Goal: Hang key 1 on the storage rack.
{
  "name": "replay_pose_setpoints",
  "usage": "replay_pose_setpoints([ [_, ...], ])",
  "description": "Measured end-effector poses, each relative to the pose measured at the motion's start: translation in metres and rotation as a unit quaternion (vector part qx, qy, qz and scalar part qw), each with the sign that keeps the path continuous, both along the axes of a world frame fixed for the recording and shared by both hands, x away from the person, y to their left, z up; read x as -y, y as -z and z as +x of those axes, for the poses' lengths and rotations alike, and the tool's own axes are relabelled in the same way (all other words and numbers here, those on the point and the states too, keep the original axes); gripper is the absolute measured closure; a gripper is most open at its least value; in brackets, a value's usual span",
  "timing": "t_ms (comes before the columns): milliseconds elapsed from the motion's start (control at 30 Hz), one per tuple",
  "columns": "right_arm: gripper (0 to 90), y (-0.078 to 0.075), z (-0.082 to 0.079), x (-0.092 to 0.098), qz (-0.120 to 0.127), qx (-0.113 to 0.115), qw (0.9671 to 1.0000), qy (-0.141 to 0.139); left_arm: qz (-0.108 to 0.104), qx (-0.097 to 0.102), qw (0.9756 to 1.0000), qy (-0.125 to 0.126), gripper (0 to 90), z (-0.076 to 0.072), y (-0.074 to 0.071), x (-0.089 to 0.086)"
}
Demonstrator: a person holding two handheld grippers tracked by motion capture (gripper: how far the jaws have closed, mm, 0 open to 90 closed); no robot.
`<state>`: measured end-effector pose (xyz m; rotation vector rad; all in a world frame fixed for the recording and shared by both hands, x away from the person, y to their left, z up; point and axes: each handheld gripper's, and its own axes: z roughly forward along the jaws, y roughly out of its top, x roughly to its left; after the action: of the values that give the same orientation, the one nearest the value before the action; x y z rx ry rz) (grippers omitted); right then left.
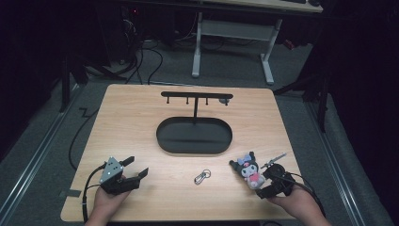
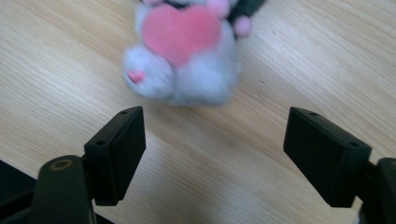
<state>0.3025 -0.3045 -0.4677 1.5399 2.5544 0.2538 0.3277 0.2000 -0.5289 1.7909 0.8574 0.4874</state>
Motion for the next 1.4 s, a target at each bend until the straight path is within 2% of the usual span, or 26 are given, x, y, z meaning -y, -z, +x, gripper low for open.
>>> replay_pose_setpoints([
  [200,19.1,0.000,0.007,-0.013,0.013,-0.007,0.9999,-0.007,0.000,0.000,1.0000,0.002,26.3,0.000,0.000,0.000],
  [400,18.4,0.004,0.014,-0.025,0.004,-0.009,0.9998,-0.018,0.001,0.001,1.0000,0.004,26.3,-0.001,0.000,0.001],
  [833,19.8,0.013,0.029,-0.030,0.003,-0.021,0.9998,-0.006,0.001,0.003,1.0000,0.006,26.3,-0.001,0.000,0.000],
  [900,23.3,0.015,0.031,-0.032,-0.002,-0.018,0.9998,-0.007,0.001,0.003,1.0000,0.007,26.4,-0.001,0.000,0.000],
  [1000,24.0,0.016,0.032,-0.032,-0.004,-0.017,0.9998,-0.006,0.001,0.003,1.0000,0.008,26.5,-0.001,0.000,0.000],
  [1267,38.3,0.016,0.033,-0.029,-0.008,-0.017,0.9998,-0.007,0.001,0.003,0.9999,0.010,26.8,-0.001,0.000,0.001],
  [1400,44.2,0.014,0.034,-0.024,0.002,-0.016,0.9999,-0.002,0.002,0.003,0.9999,0.011,26.8,-0.002,0.000,0.001],
])
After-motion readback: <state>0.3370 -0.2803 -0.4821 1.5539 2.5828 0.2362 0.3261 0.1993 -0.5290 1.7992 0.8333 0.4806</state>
